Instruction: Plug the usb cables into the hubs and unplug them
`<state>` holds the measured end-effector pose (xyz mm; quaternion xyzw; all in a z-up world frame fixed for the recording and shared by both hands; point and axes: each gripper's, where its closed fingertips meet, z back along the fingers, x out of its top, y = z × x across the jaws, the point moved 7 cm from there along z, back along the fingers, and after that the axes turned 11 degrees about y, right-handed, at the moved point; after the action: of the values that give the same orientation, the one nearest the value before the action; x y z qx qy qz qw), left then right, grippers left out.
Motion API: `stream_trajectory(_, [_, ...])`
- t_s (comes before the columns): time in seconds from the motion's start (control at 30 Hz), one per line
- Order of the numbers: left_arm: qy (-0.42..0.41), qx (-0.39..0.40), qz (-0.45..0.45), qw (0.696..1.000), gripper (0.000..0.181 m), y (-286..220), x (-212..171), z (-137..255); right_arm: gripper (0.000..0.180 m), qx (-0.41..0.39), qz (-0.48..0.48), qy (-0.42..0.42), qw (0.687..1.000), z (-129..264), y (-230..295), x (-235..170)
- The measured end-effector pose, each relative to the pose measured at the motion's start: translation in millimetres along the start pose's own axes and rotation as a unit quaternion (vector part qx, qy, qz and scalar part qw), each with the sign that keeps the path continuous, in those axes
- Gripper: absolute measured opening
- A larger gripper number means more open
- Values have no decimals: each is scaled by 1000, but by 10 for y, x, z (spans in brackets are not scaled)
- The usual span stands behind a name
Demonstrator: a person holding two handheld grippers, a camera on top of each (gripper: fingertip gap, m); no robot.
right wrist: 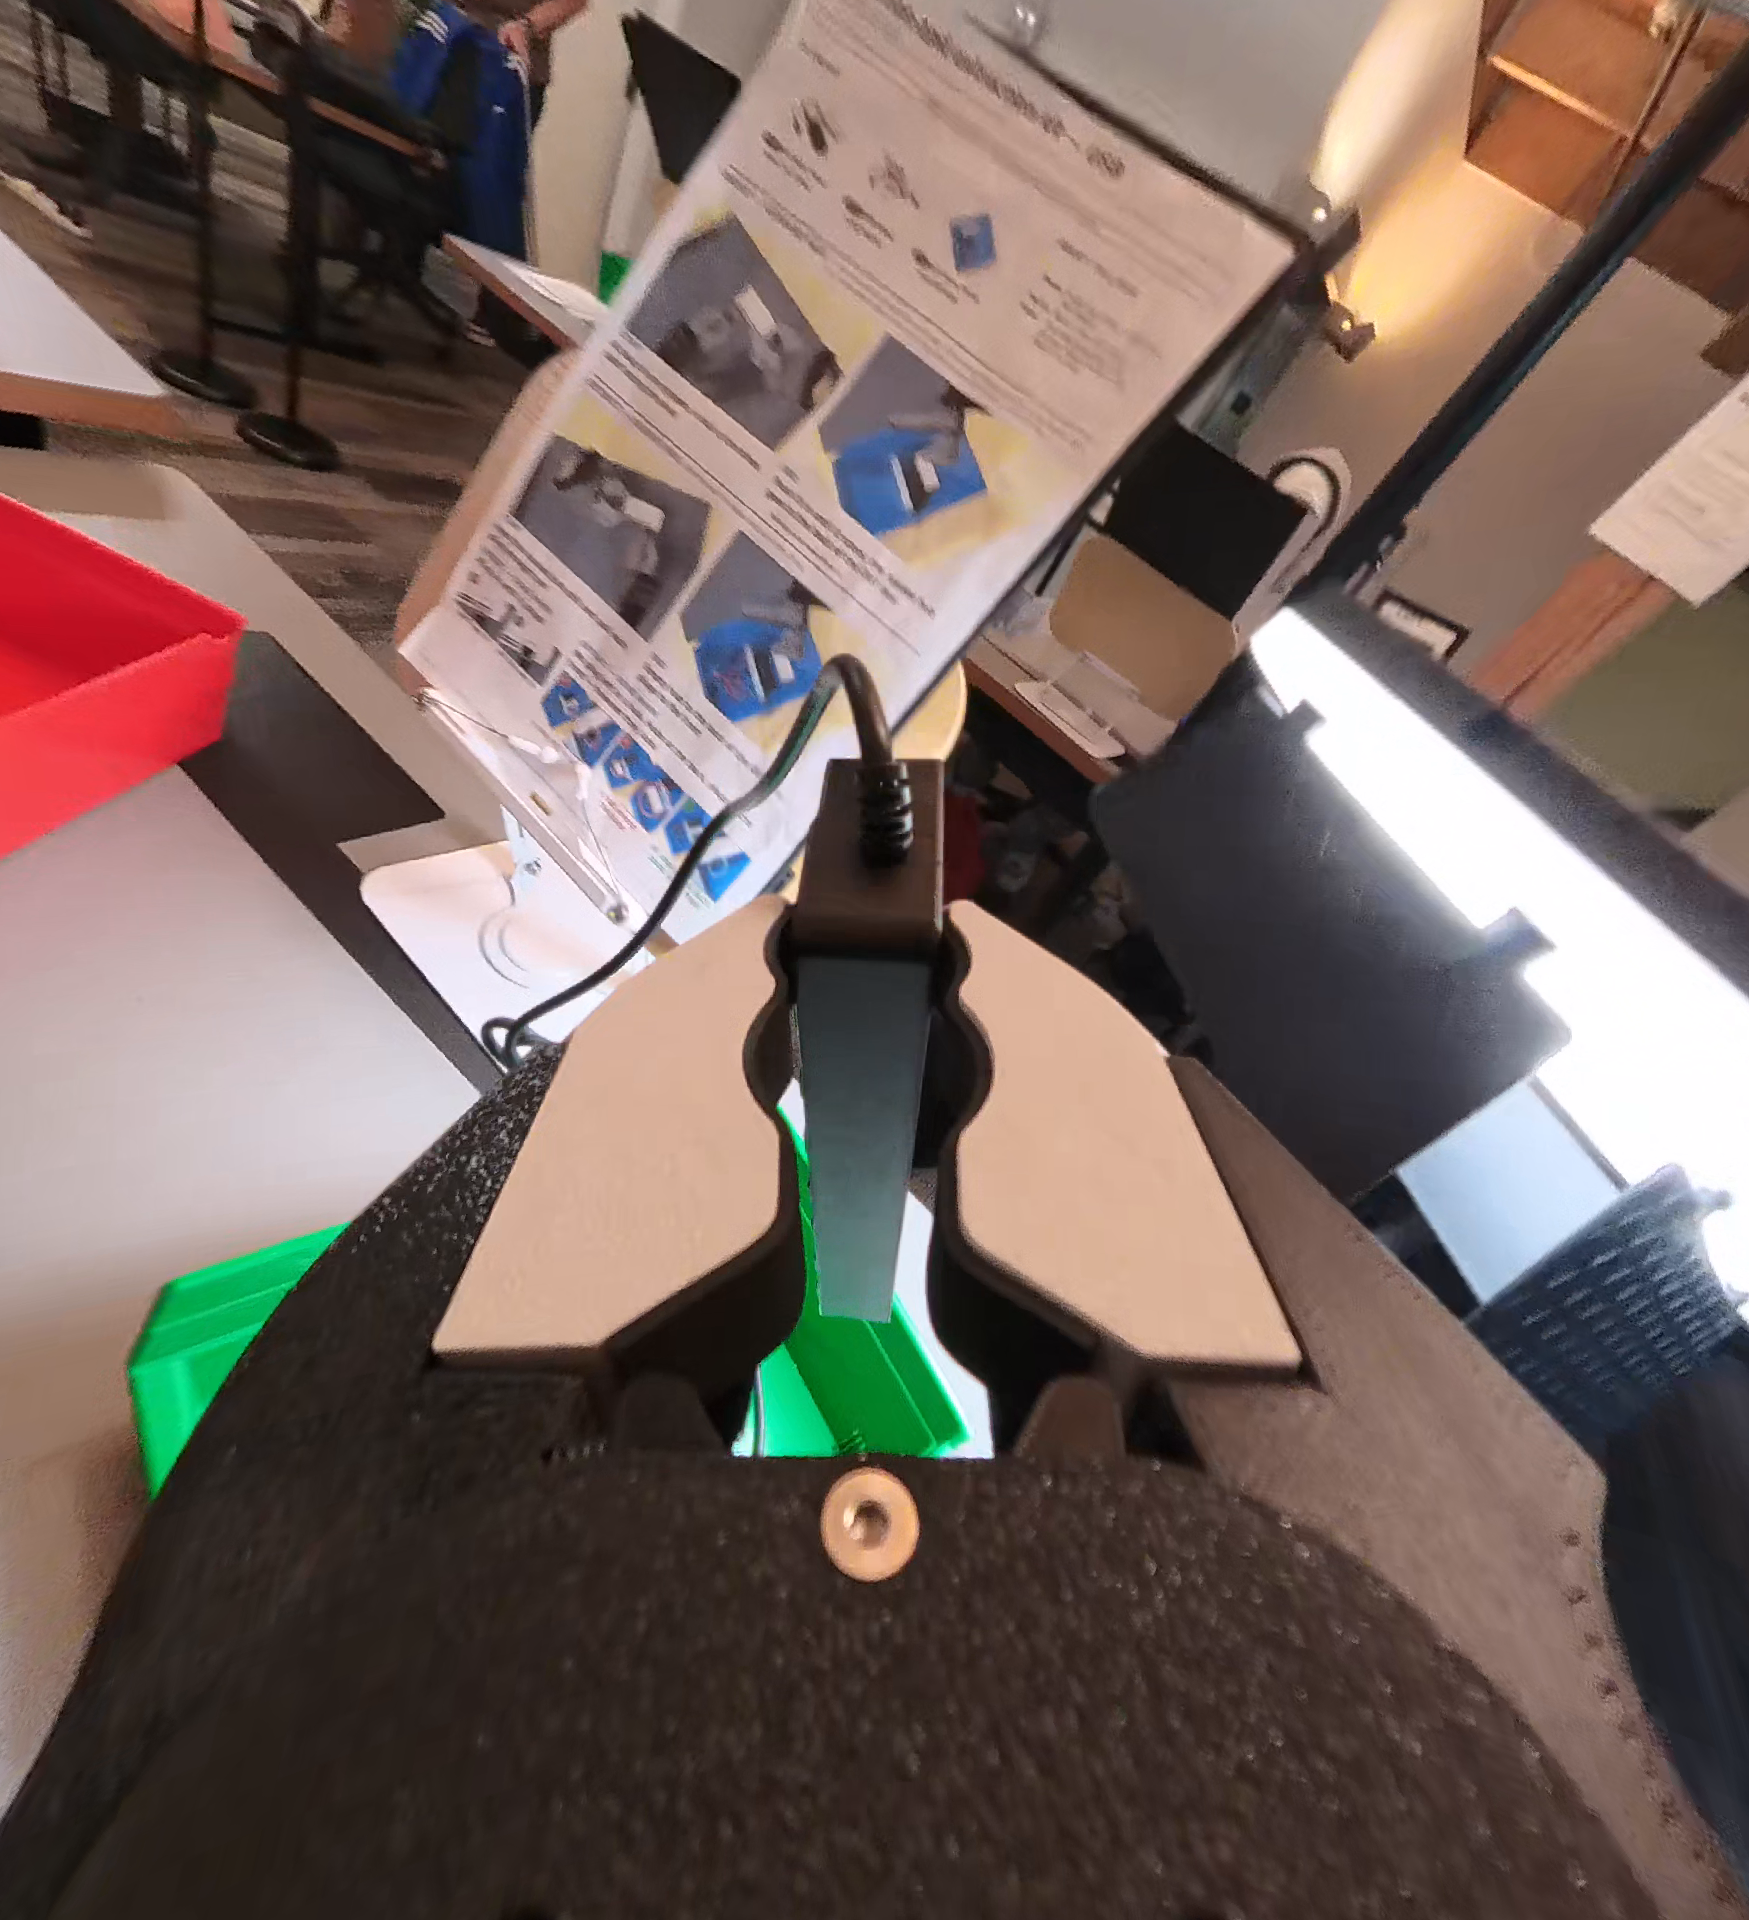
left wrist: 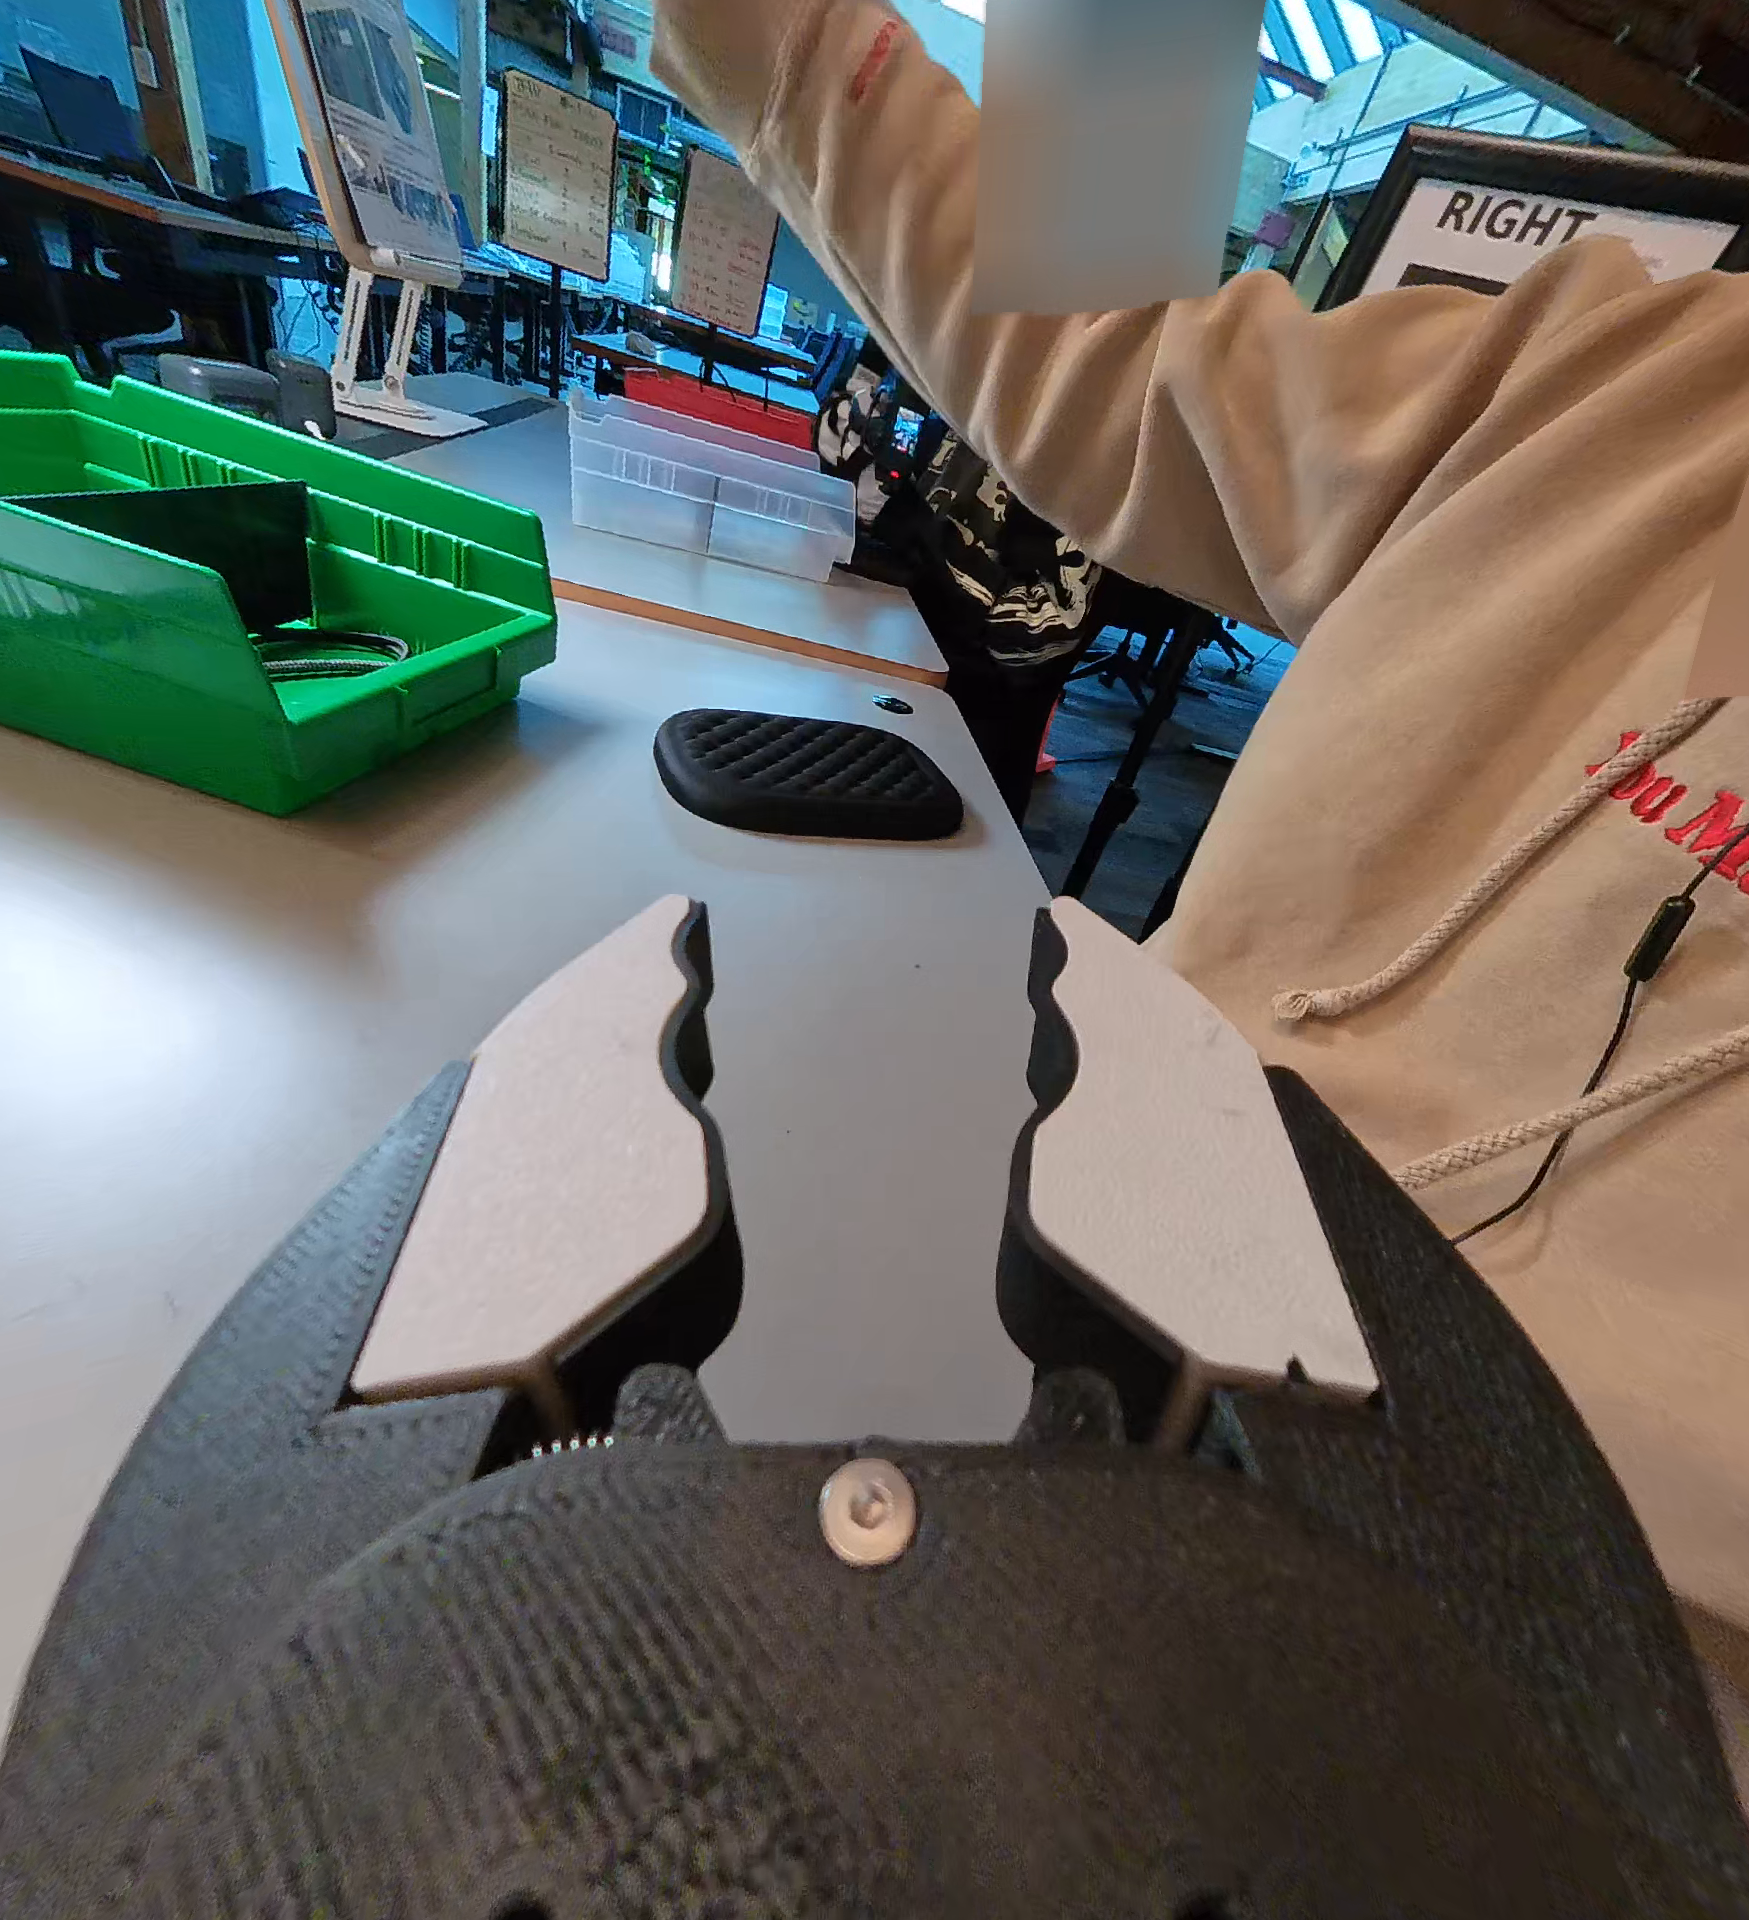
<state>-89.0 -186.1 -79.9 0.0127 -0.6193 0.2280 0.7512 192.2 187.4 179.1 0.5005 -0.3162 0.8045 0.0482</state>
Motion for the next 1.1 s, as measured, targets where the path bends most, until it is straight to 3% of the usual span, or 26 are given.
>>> stream_trajectory(0.33, [2, -4, 14, 1000, 59, 47, -47, -8, 24, 35, -74, 78, 994, -720, 107, -964])
stream_trajectory(0.6, [5, -5, 22, 1000, 59, 79, -79, -19, 24, 59, -72, 174, 980, -1266, 410, -1542])
stream_trajectory(0.9, [-6, 29, 23, 999, 59, 139, -82, 33, 26, 19, -114, 224, 968, -1605, 387, -1700])
stream_trajectory(1.1, [-11, 113, 5, 994, 61, 215, -63, 129, 45, -41, -95, 246, 964, -1488, 166, -1627])
